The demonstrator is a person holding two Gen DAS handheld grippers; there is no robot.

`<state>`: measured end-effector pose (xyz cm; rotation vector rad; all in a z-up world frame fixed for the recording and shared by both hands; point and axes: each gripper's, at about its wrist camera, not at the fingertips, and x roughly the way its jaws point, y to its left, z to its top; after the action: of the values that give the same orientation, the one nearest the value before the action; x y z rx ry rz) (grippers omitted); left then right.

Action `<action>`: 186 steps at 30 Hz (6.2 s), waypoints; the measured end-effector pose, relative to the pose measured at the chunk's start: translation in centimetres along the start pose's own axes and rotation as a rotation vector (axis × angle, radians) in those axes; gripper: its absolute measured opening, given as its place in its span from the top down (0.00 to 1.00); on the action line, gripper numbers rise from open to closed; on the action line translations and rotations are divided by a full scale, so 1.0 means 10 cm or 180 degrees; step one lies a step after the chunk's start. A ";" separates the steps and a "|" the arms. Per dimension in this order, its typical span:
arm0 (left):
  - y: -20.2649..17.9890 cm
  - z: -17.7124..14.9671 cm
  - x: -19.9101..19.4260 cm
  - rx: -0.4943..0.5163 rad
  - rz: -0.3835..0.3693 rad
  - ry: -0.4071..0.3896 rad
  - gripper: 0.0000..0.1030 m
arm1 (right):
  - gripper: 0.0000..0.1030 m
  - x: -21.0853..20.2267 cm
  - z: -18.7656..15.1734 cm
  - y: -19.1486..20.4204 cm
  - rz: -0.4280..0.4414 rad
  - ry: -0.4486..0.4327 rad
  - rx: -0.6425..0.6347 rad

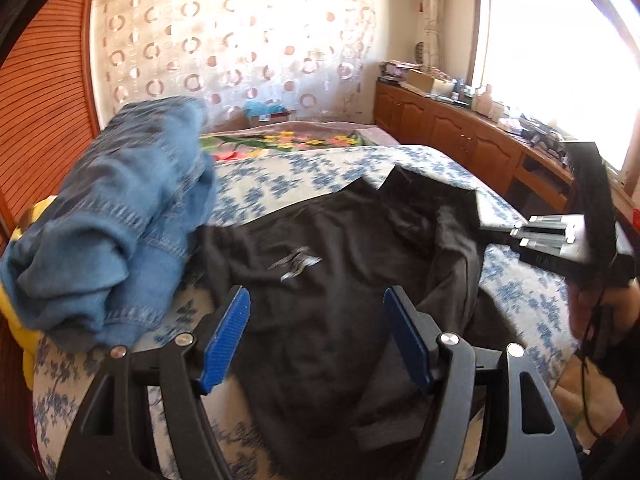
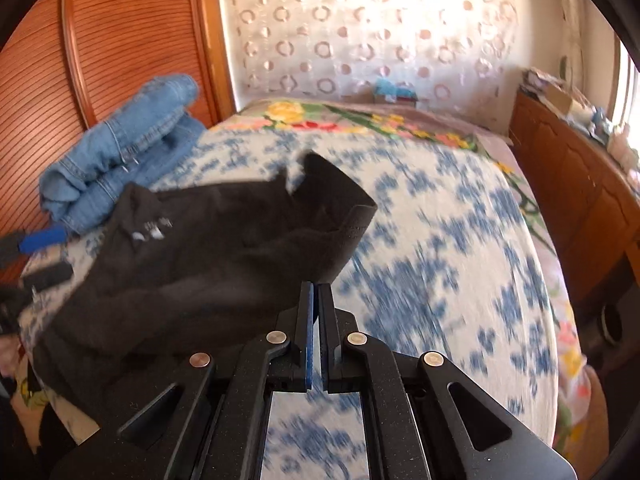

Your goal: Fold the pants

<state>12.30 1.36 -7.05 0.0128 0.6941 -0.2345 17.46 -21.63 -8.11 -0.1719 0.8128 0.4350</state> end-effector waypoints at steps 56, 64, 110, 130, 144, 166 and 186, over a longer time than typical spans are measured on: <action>-1.09 0.19 0.38 0.0406 -0.0962 0.0565 0.81 | 0.90 -0.30 -0.44 -0.50 -0.0062 -0.0261 0.0446; -1.16 0.08 0.38 0.0482 -0.1066 0.0668 0.78 | 0.90 -0.30 -0.44 -0.52 -0.0054 -0.0276 0.0469; -1.22 0.34 0.46 0.0666 -0.0919 0.0394 0.65 | 0.86 -0.45 -0.54 -0.49 0.0264 -0.0017 0.0009; -1.56 0.18 0.70 0.0971 -0.0877 0.0623 0.98 | 0.84 -0.71 -0.66 -0.70 0.0013 -0.0234 0.0182; -0.43 0.96 -0.28 0.0528 0.0024 -0.0494 1.00 | 0.84 -0.56 -0.31 -0.28 0.0246 -0.0366 0.0048; 0.38 0.38 0.11 -0.0040 0.0195 -0.0076 0.35 | 0.74 -0.17 -0.10 0.53 0.0548 -0.0197 -0.0281; 0.65 -0.05 -0.21 -0.0210 0.0290 -0.0066 0.35 | 0.71 -0.15 -0.37 1.74 0.1217 0.0073 -0.0831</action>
<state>11.85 8.20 -6.52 -0.0211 0.6786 -0.1242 6.48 -7.60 -9.26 -0.2651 0.8110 0.9023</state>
